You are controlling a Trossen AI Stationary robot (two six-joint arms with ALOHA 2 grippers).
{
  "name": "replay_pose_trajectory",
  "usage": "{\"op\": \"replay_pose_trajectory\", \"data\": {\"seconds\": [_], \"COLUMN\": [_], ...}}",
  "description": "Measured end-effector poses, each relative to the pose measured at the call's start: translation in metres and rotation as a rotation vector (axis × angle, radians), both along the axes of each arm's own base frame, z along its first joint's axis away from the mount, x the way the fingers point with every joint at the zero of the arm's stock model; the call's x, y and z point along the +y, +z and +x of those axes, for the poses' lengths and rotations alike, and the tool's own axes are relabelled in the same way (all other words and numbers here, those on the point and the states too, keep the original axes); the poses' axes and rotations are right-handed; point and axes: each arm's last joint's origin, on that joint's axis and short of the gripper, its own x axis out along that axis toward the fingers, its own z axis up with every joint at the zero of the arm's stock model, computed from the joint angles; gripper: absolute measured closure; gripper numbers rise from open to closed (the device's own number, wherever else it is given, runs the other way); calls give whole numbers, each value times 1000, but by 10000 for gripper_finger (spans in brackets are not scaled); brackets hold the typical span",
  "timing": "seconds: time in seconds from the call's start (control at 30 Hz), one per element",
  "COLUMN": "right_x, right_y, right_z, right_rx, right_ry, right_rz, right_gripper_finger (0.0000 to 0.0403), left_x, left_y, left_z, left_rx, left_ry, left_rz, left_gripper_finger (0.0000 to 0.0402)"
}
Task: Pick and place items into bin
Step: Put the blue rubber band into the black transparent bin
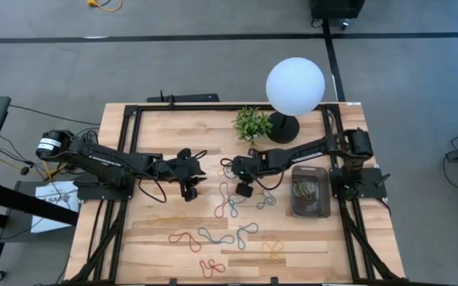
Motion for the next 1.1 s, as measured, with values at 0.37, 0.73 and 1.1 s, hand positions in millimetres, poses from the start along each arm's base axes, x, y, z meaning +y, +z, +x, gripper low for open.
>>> {"op": "replay_pose_trajectory", "data": {"seconds": [0.37,0.73,1.1], "right_x": [45,69,68], "right_y": [116,104,44], "right_z": [-55,-139,-173], "right_rx": [374,474,467], "right_ry": [-269,-584,-656], "right_rz": [-65,-39,-53], "right_gripper_finger": [402,402,399], "left_x": [0,0,0], "left_y": [-3,-3,-3], "left_z": [-2,-3,-2], "left_rx": [35,43,34], "left_ry": [0,1,2], "left_rz": [3,3,1], "left_gripper_finger": [326,326,326]}}
